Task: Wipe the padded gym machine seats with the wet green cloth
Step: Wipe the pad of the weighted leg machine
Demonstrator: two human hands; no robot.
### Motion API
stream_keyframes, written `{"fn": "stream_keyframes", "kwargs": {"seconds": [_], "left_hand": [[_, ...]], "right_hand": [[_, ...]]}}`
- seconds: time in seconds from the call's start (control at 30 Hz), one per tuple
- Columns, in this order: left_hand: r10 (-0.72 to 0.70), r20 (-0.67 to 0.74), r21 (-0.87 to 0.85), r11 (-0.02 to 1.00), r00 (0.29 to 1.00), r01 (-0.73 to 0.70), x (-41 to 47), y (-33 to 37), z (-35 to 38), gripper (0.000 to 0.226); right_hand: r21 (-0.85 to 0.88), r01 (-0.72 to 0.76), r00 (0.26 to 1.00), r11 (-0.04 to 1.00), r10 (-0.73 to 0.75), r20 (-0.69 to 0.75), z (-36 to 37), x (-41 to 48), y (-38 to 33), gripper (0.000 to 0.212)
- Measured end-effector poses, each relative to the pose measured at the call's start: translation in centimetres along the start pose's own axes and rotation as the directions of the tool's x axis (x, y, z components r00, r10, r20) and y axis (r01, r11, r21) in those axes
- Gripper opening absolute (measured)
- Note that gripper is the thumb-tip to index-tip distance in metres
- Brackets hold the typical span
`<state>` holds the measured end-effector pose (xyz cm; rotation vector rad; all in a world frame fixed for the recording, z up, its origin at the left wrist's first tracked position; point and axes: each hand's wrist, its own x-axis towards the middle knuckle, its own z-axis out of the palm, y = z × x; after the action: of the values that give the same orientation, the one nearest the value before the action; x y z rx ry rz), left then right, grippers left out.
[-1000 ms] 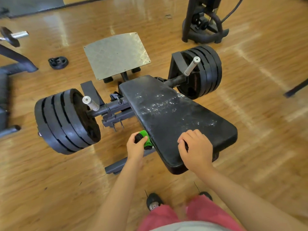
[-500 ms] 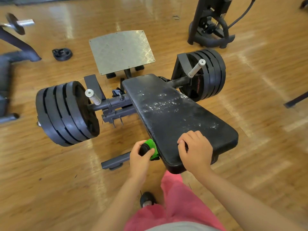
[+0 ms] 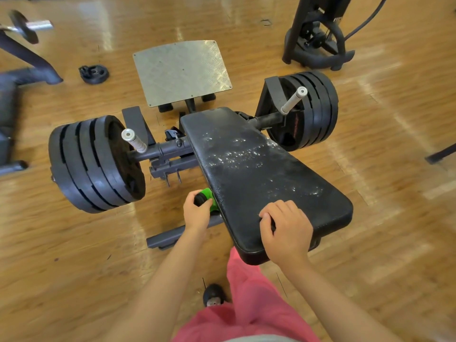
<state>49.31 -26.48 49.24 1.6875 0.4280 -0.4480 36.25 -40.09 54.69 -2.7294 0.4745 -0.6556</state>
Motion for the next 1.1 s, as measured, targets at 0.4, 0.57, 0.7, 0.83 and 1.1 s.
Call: {"fn": "stream_keyframes", "kwargs": {"seconds": [0.4,0.57,0.7,0.83,1.1], "left_hand": [[0.014,0.184,-0.107,0.994,0.983,0.006,-5.1,-0.5,-2.6,0.026],[0.048,0.118,-0.076,0.996,0.992,-0.039,-3.8,0.1,-1.8,0.024],[0.057,0.035,-0.020,0.998,0.998,-0.056,-1.2,0.5,-0.8,0.023],[0.045,-0.033,-0.017,0.999,0.998,-0.045,1.3,1.6,0.2,0.020],[-0.028,0.057,-0.058,0.998,0.998,0.031,-1.3,0.4,-0.6,0.023]], "right_hand": [[0.044,0.012,1.000,0.999,-0.011,-0.028,0.1,0.0,0.0,0.023],[0.054,0.012,0.999,0.998,-0.010,-0.041,-0.1,0.0,0.0,0.023],[0.061,0.020,0.999,0.998,-0.018,-0.031,-0.1,-0.1,0.2,0.024],[0.066,0.031,0.999,0.997,-0.030,-0.019,0.0,-0.1,0.3,0.025],[0.033,0.049,0.999,0.998,-0.050,0.016,-0.2,0.1,0.2,0.024]]}}
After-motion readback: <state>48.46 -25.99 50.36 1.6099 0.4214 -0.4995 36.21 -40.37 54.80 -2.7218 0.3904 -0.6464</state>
